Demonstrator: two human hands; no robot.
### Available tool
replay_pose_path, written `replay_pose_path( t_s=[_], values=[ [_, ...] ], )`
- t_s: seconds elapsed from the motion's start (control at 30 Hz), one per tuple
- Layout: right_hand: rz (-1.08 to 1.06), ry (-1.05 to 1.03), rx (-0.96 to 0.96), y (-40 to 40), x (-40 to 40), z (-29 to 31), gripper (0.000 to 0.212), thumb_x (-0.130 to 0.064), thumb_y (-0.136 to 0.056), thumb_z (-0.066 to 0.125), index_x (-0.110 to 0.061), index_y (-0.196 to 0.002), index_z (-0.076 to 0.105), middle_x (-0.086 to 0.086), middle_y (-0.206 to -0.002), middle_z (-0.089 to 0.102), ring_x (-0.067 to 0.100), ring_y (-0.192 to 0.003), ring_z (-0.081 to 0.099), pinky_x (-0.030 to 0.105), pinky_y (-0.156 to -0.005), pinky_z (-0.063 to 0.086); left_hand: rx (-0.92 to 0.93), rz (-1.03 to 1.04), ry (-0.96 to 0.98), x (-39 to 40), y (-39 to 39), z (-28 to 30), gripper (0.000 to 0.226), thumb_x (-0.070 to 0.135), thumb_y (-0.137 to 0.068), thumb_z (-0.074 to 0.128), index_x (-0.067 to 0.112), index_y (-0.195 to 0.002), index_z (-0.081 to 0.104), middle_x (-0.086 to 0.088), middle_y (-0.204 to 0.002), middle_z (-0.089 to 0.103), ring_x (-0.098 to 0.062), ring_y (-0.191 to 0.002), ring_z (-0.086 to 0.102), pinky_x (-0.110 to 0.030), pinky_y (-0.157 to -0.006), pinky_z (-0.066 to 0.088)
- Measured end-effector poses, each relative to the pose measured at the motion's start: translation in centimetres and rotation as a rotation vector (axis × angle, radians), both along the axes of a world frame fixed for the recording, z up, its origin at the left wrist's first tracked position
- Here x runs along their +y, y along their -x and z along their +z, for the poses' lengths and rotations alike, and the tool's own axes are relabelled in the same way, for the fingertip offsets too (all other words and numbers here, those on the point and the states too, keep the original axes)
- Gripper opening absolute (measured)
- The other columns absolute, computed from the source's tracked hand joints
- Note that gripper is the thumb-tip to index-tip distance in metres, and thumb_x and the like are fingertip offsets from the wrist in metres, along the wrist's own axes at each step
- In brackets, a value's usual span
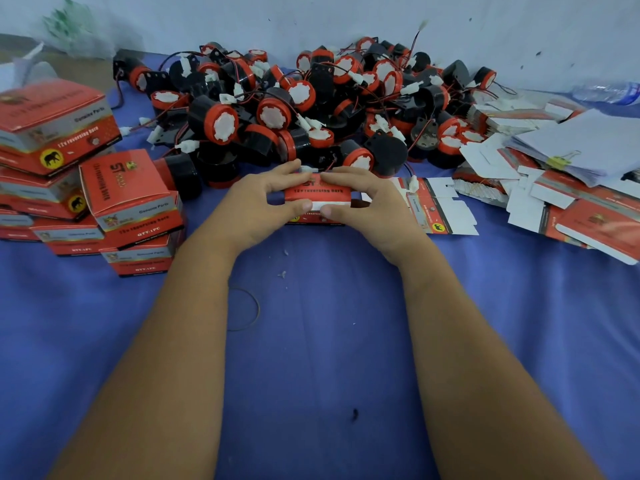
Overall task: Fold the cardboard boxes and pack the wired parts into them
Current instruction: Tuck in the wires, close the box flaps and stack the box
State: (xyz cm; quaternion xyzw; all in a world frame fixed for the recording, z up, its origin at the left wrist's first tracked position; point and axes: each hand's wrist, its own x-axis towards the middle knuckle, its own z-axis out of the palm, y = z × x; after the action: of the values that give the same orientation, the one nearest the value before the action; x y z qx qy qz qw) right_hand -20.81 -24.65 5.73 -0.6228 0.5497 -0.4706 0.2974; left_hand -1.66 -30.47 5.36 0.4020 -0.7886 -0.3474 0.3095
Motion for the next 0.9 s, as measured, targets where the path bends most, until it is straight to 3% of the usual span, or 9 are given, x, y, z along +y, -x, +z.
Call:
replay_pose_path(
  t_s=[0.07, 0.13, 0.23, 0.4, 0.67, 0.8, 0.9],
  values=[
    [-0.039, 0.076, 0.061, -0.3, -0.2, -0.3, 0.041, -0.011, -0.084, 0.075, -0.013, -0.124, 0.066, -0.018, -0.117, 0.052, -0.015, -0.107, 0.05, 0.016, -0.095, 0.047, -0.049, 0.06, 0.138, 0.1, 0.3, -0.2, 0.047, 0.024, -0.092, 0.069, 0.024, -0.138, 0.058, 0.011, -0.154, 0.04, -0.005, -0.137, 0.033, -0.023, -0.11, 0.027],
    [-0.061, 0.12, 0.085, -0.5, -0.4, -0.6, 0.038, -0.013, -0.085, 0.074, -0.013, -0.123, 0.067, -0.024, -0.11, 0.051, -0.024, -0.1, 0.047, 0.008, -0.088, 0.045, -0.07, 0.1, 0.252, 0.3, 0.4, -0.5, 0.042, 0.023, -0.093, 0.067, 0.022, -0.134, 0.061, 0.008, -0.15, 0.046, -0.01, -0.132, 0.038, -0.022, -0.109, 0.027],
    [-0.074, 0.158, 0.117, -0.6, -0.6, -0.8, 0.035, -0.016, -0.088, 0.072, -0.013, -0.122, 0.068, -0.027, -0.107, 0.051, -0.025, -0.098, 0.047, 0.002, -0.084, 0.04, 0.088, 0.1, 0.157, 0.5, 0.5, -0.7, 0.034, 0.02, -0.093, 0.068, 0.024, -0.127, 0.066, 0.01, -0.141, 0.056, -0.002, -0.131, 0.046, -0.012, -0.104, 0.035],
    [-0.109, 0.186, 0.102, -1.1, -0.6, -0.7, 0.026, -0.023, -0.093, 0.065, -0.017, -0.118, 0.07, -0.019, -0.105, 0.061, -0.005, -0.101, 0.057, 0.011, -0.087, 0.045, 0.207, 0.125, 0.147, 0.7, 0.7, -0.4, 0.026, 0.02, -0.094, 0.067, 0.026, -0.119, 0.071, 0.013, -0.125, 0.065, 0.001, -0.122, 0.056, -0.021, -0.102, 0.047],
    [-0.104, 0.162, 0.051, -1.2, -0.6, -0.5, 0.025, -0.022, -0.095, 0.063, -0.019, -0.119, 0.069, -0.022, -0.104, 0.061, -0.015, -0.098, 0.055, 0.006, -0.084, 0.043, 0.33, 0.124, 0.084, 0.7, 0.9, -0.2, 0.027, 0.012, -0.091, 0.069, 0.021, -0.117, 0.07, 0.005, -0.123, 0.067, -0.005, -0.119, 0.06, -0.02, -0.094, 0.052],
    [-0.064, 0.09, 0.04, -1.0, -0.5, -0.4, 0.027, -0.02, -0.095, 0.063, -0.021, -0.121, 0.069, -0.002, -0.124, 0.059, 0.007, -0.118, 0.052, 0.018, -0.097, 0.042, 0.401, 0.02, -0.088, 0.5, 0.2, 0.0, 0.031, 0.002, -0.092, 0.065, 0.023, -0.116, 0.068, 0.005, -0.123, 0.066, -0.002, -0.122, 0.057, -0.021, -0.092, 0.053],
    [0.003, -0.007, -0.025, -0.8, -0.3, -0.2, 0.026, -0.019, -0.096, 0.061, -0.031, -0.119, 0.067, -0.002, -0.135, 0.05, 0.011, -0.128, 0.045, 0.022, -0.102, 0.042, 0.411, -0.056, -0.186, 0.4, -0.4, 0.0, 0.036, -0.002, -0.094, 0.059, 0.028, -0.112, 0.068, 0.017, -0.122, 0.062, 0.002, -0.124, 0.054, -0.019, -0.091, 0.053]
  ],
)
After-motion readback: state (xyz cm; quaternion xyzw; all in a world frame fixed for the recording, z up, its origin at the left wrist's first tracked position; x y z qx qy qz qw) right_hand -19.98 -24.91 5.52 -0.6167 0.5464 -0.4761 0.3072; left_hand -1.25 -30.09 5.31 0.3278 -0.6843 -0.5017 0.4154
